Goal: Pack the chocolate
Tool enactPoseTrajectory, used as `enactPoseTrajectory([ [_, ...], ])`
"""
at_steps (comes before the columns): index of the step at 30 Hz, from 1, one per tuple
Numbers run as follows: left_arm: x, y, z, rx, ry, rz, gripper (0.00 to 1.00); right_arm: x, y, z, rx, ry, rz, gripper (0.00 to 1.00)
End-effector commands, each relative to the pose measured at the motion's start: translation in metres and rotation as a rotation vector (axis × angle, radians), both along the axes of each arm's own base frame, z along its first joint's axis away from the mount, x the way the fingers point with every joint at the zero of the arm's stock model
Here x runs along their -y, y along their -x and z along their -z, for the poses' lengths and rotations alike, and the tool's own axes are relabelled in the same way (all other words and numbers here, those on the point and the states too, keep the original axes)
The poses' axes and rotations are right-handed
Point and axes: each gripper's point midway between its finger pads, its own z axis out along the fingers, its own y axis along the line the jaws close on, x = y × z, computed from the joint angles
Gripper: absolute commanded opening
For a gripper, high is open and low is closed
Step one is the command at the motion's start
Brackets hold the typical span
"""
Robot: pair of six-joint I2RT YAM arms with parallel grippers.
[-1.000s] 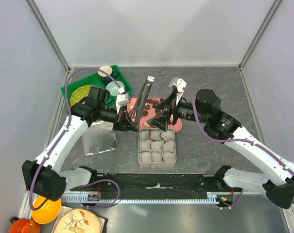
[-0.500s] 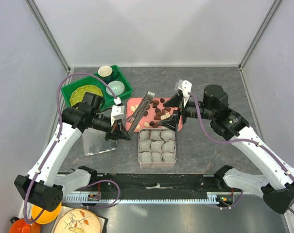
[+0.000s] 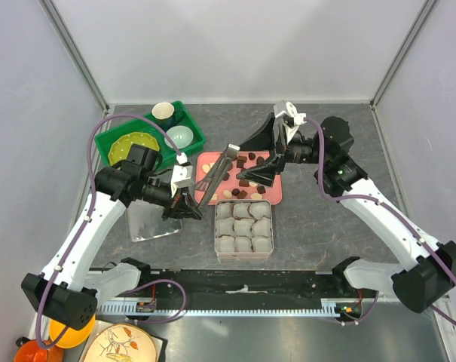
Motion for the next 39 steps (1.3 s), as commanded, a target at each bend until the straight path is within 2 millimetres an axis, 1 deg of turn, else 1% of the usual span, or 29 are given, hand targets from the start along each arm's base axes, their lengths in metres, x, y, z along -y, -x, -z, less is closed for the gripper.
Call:
enactPoseTrajectory([
  [1, 0.005, 0.005, -0.012, 0.042, 0.057, 0.038, 0.01, -0.005, 0.004, -0.026, 0.046, -0.056, -0.074, 0.98],
  [6, 0.005, 0.004, -0.010, 0.031, 0.057, 0.032, 0.02, -0.012, -0.003, -0.026, 0.037, -0.056, -0.065, 0.98],
  [9, 0.006, 0.003, -0.009, 0.023, 0.057, 0.032, 0.01, -0.023, -0.004, -0.023, 0.052, -0.025, -0.065, 0.98],
  [10, 0.006, 0.003, -0.009, 0.022, 0.057, 0.031, 0.01, -0.029, 0.002, -0.017, 0.029, -0.002, -0.082, 0.98],
  [11, 0.006, 0.002, -0.008, 0.023, 0.058, 0.031, 0.02, -0.033, 0.001, -0.018, 0.063, 0.006, -0.082, 0.98],
  [12, 0.006, 0.001, -0.007, 0.018, 0.055, 0.029, 0.01, -0.040, 0.007, -0.018, 0.061, 0.013, -0.095, 0.98],
  [13, 0.006, 0.001, -0.007, 0.018, 0.055, 0.027, 0.02, -0.043, 0.010, -0.013, 0.040, 0.037, -0.108, 0.98],
  [14, 0.006, 0.000, -0.008, 0.020, 0.055, 0.026, 0.02, -0.048, 0.010, -0.015, 0.074, 0.045, -0.113, 0.98],
  [15, 0.007, 0.000, -0.008, 0.022, 0.054, 0.027, 0.02, -0.053, 0.013, -0.013, 0.074, 0.056, -0.115, 0.98],
  [19, 0.007, 0.000, -0.009, 0.019, 0.055, 0.023, 0.02, -0.057, 0.015, -0.002, 0.061, 0.082, -0.112, 0.98],
  [20, 0.007, 0.001, -0.009, 0.017, 0.058, 0.022, 0.02, -0.058, 0.013, 0.005, 0.048, 0.090, -0.111, 0.98],
  [21, 0.007, 0.001, -0.009, 0.018, 0.059, 0.024, 0.02, -0.060, 0.015, 0.007, 0.030, 0.091, -0.115, 0.98],
  [22, 0.007, 0.001, -0.009, 0.015, 0.060, 0.024, 0.01, -0.061, 0.014, 0.006, 0.036, 0.076, -0.114, 0.98],
  [23, 0.007, 0.001, -0.010, 0.018, 0.061, 0.024, 0.01, -0.062, 0.013, 0.013, 0.014, 0.079, -0.112, 0.98],
  [25, 0.007, 0.001, -0.012, 0.021, 0.063, 0.023, 0.02, -0.061, 0.013, 0.011, 0.006, 0.052, -0.103, 0.98],
  [26, 0.007, 0.001, -0.013, 0.028, 0.064, 0.023, 0.01, -0.062, 0.012, 0.018, -0.008, 0.054, -0.102, 0.98],
  [29, 0.007, 0.002, -0.014, 0.024, 0.065, 0.022, 0.01, -0.065, 0.013, 0.020, -0.034, 0.038, -0.110, 0.97],
  [35, 0.007, 0.002, -0.014, 0.028, 0.066, 0.021, 0.02, -0.071, 0.013, 0.025, -0.078, 0.023, -0.122, 0.93],
  [39, 0.007, 0.001, -0.014, 0.030, 0.066, 0.018, 0.01, -0.078, 0.016, 0.028, -0.097, 0.023, -0.131, 0.89],
])
